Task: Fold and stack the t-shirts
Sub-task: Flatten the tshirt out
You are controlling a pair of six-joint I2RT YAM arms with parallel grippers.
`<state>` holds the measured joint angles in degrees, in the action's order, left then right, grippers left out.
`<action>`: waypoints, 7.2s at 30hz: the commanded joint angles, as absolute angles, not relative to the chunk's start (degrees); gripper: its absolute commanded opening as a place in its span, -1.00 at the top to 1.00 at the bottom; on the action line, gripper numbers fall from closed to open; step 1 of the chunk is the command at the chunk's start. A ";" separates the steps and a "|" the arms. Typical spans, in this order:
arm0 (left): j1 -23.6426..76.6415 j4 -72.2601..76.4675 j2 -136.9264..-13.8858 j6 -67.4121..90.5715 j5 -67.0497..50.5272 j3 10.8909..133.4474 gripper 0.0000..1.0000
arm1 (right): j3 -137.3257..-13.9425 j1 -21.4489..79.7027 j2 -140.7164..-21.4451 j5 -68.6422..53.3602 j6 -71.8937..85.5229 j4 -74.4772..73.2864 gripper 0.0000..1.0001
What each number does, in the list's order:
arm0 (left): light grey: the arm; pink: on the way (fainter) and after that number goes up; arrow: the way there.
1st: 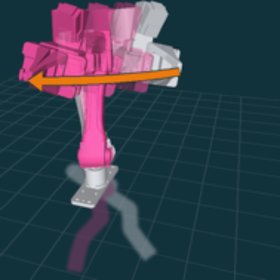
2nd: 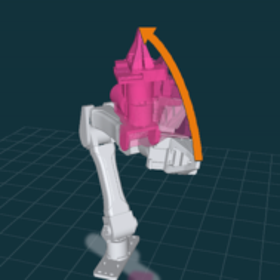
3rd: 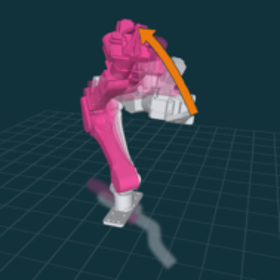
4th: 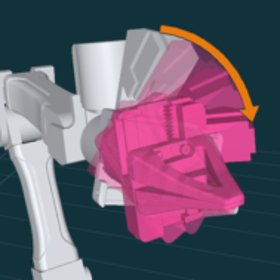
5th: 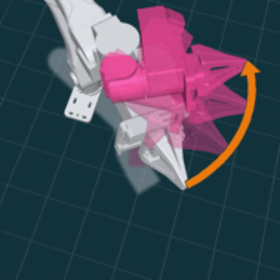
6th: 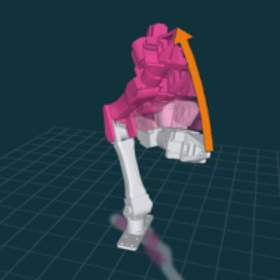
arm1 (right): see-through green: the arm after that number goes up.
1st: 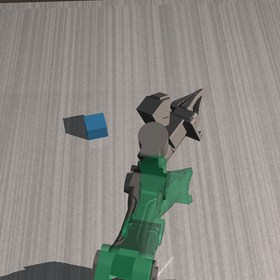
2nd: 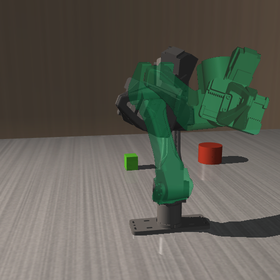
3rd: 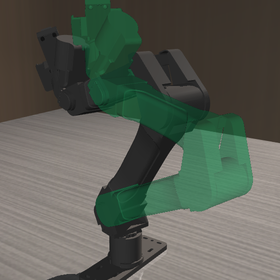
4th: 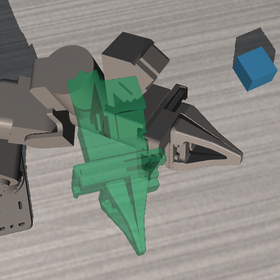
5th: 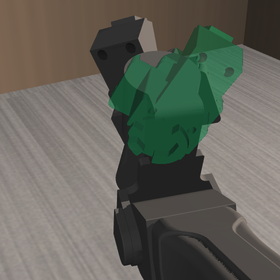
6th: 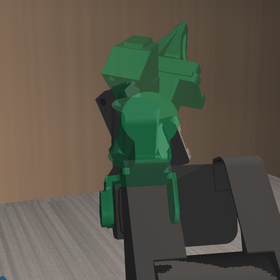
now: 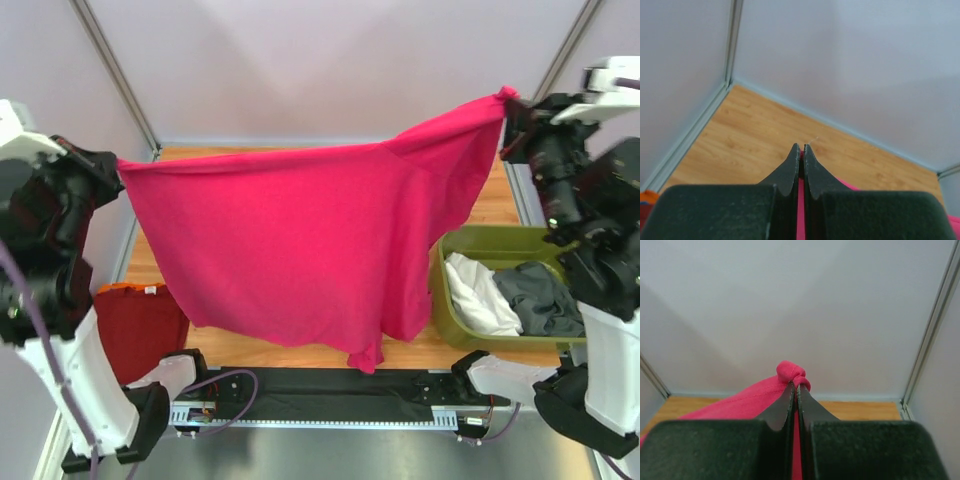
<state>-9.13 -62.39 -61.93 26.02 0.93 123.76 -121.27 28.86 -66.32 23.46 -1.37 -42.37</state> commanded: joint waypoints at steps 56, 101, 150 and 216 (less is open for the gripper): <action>-3.96 -21.17 -83.51 25.76 -4.31 92.70 1.00 | -102.21 26.10 -80.96 28.92 -7.74 -12.56 0.99; -2.11 -22.17 -79.17 21.36 15.37 76.29 1.00 | -81.73 22.94 -86.02 29.97 -6.15 -15.65 0.99; -0.53 -21.26 -66.53 10.55 14.94 96.39 1.00 | -102.30 23.82 -70.23 29.00 -25.66 -11.15 0.99; -0.18 -36.83 -70.40 0.09 14.94 113.03 1.00 | -101.52 23.03 -70.32 20.66 -30.85 -13.97 0.99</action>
